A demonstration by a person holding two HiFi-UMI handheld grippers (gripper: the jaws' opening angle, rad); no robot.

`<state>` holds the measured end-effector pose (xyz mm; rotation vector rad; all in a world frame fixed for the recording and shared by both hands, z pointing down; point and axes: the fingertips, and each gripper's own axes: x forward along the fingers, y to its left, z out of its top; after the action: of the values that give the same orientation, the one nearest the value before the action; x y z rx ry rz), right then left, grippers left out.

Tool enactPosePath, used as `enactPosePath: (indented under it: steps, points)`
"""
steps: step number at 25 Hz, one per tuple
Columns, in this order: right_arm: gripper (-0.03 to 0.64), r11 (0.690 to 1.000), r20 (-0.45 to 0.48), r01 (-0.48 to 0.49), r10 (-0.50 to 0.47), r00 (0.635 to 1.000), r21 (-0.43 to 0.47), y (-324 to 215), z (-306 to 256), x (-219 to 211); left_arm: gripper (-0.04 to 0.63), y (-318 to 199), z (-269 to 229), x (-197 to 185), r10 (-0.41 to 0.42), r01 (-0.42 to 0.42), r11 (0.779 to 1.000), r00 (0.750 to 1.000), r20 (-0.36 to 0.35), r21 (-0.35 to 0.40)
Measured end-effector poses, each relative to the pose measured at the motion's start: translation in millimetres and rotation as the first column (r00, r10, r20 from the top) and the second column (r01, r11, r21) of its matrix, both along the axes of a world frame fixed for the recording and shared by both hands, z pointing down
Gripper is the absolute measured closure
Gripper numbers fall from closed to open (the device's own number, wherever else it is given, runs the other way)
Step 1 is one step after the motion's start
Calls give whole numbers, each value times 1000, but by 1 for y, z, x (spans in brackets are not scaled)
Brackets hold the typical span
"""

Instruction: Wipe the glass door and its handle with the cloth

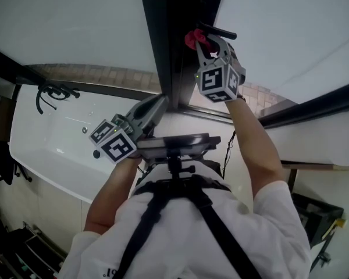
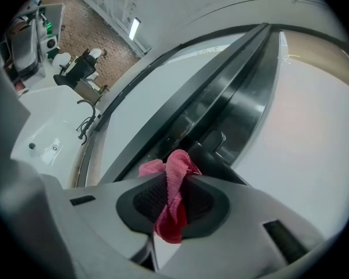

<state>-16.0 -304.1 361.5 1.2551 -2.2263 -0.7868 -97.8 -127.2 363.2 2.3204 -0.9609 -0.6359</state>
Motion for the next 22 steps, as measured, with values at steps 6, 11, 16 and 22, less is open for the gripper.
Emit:
enactPosePath:
  steps: [6,11,16,22]
  points:
    - [565,998,22,-52,53,998,-41,-11,16,15,594,0,0,3,9,-9,1000,1000,4,-5]
    - [565,997,16,-70,71,997,-25,-13,11,22,594,0,12,-1,24,-25,999,998,50,25]
    - [566,995,22,-92,93,995,-27,-14,18,32,594,-3,10,1,15,-15,1000,999,43,15]
    - [566,983,27,-169,171,985,-66,-12,37,67,594,-1,5,3,2,-2,1000,1000,18,-21]
